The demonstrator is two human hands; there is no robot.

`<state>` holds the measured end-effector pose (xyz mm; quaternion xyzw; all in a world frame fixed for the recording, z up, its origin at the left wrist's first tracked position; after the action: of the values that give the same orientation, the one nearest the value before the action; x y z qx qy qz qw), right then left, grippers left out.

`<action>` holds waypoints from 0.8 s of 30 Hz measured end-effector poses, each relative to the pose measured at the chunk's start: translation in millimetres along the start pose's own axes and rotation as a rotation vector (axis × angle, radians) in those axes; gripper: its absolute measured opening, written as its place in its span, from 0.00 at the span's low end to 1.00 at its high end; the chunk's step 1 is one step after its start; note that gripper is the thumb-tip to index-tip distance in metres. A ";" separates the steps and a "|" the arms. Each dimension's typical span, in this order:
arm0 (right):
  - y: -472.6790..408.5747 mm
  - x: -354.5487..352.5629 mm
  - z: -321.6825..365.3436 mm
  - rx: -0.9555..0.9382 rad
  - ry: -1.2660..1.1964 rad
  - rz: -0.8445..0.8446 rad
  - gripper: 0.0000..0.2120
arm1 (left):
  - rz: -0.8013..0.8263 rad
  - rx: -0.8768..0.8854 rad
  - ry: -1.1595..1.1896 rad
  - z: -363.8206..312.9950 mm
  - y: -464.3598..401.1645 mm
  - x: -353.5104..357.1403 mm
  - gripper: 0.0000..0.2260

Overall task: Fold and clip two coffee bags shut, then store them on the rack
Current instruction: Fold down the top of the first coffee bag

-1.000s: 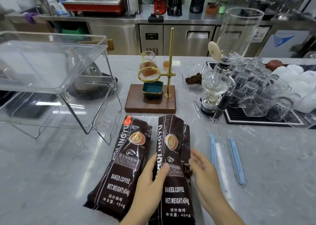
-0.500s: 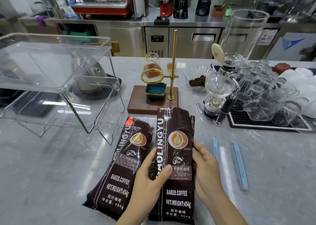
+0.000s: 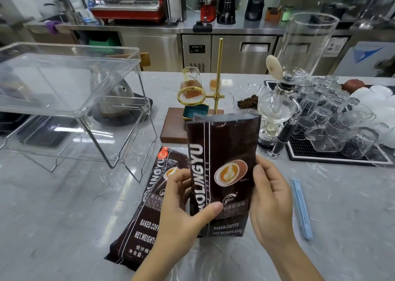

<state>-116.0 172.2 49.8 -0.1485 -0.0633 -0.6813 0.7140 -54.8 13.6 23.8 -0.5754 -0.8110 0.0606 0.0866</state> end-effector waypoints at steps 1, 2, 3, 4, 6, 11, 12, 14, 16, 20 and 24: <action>1.9 -1.2 0.7 -0.004 0.019 0.020 0.21 | 0.017 0.005 -0.004 1.2 1.1 0.3 0.33; 4.3 -2.2 1.0 -0.007 0.026 0.034 0.22 | 0.030 0.004 -0.004 3.2 2.9 0.6 0.34; 7.0 -3.4 0.6 -0.012 0.033 0.044 0.21 | 0.040 -0.002 0.001 5.5 4.6 0.9 0.36; 9.7 -4.8 0.4 -0.021 0.049 0.057 0.18 | 0.045 -0.013 0.006 6.2 6.1 1.1 0.38; 13.5 -8.1 0.5 -0.040 0.093 0.091 0.11 | 0.063 -0.022 -0.002 6.6 6.2 0.6 0.43; 16.1 -19.1 8.8 0.002 0.199 0.248 0.12 | 0.188 -0.004 -0.042 -3.7 -3.4 -1.0 0.35; 16.2 -20.4 10.9 0.011 0.227 0.279 0.12 | 0.205 0.002 -0.046 -5.5 -4.9 -0.9 0.33; 16.9 -24.0 12.5 0.000 0.289 0.300 0.11 | 0.204 0.021 -0.066 -5.3 -5.9 -1.8 0.29; 19.1 -25.5 13.3 -0.038 0.332 0.302 0.12 | 0.197 0.035 -0.079 -5.0 -4.9 -3.6 0.26; 28.6 -20.5 18.8 -0.066 0.358 0.310 0.10 | 0.111 0.011 -0.054 -10.0 1.7 -7.3 0.23; 31.2 -22.4 20.4 -0.085 0.376 0.296 0.09 | 0.164 0.085 -0.067 -22.2 0.7 -4.6 0.16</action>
<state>-84.1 200.5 58.6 -0.0570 0.1219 -0.5870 0.7983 -48.0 9.5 45.0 -0.6332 -0.7604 0.1210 0.0785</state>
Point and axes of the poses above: each hand's wrist, its own y-axis away from the middle knuckle, its own x-axis out of the palm, z = x × y, the point moved 1 cm from there along -y, towards the middle knuckle, and after that the axes turned 4 degrees about y, right-handed, at the moved point
